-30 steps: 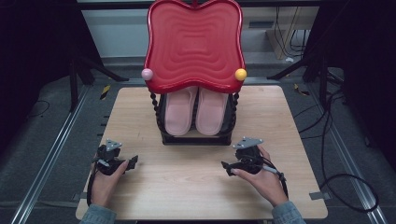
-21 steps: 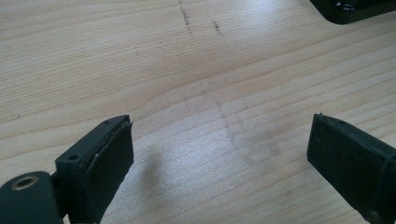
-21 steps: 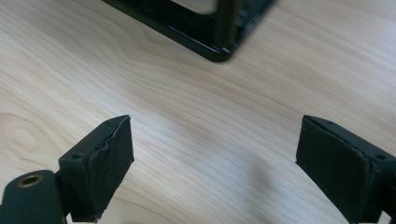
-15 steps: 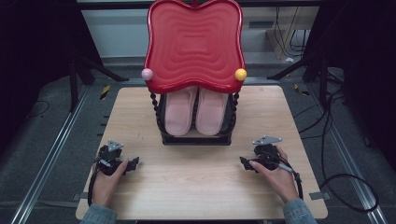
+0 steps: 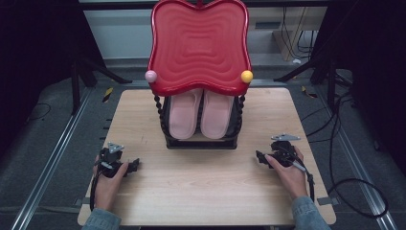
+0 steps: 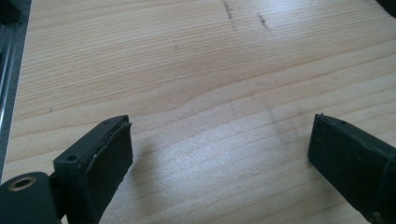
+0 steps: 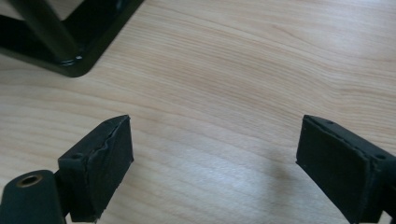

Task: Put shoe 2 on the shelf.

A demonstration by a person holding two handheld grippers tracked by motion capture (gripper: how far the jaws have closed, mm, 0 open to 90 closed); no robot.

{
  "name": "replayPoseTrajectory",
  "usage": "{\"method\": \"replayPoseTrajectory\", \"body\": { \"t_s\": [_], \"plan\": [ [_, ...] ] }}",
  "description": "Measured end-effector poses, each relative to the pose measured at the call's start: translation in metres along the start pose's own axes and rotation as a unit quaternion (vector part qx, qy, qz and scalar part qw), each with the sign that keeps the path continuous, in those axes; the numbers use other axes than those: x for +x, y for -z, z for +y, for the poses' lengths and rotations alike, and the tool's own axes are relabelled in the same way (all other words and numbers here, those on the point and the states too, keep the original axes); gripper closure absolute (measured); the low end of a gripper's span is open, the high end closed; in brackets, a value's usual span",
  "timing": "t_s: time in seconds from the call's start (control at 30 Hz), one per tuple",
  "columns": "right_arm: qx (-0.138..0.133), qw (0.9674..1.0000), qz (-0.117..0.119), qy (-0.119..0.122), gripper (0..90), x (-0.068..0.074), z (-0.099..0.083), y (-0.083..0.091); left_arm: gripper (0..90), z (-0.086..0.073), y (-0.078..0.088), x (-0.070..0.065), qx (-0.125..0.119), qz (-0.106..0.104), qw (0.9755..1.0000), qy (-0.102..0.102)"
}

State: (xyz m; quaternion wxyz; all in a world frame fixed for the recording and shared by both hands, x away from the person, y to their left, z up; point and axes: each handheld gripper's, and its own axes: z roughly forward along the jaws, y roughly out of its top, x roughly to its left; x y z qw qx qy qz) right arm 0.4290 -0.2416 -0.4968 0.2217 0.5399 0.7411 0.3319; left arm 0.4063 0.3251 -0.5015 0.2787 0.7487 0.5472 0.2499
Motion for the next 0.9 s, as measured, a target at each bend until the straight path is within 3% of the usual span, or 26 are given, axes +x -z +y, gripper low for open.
{"method": "replayPoseTrajectory", "body": {
  "t_s": [0.37,0.9],
  "plan": [
    [0.008,0.9994,-0.019,-0.029,10.4,-0.012,-0.005,-0.011,3.1,-0.001,-0.005,0.006,-0.007,-0.005,0.9999,0.013],
    [-0.004,0.9984,-0.051,-0.023,4.8,-0.006,-0.007,-0.017,0.9,-0.003,-0.008,0.009,-0.016,-0.014,0.9996,0.017]
  ]
}}
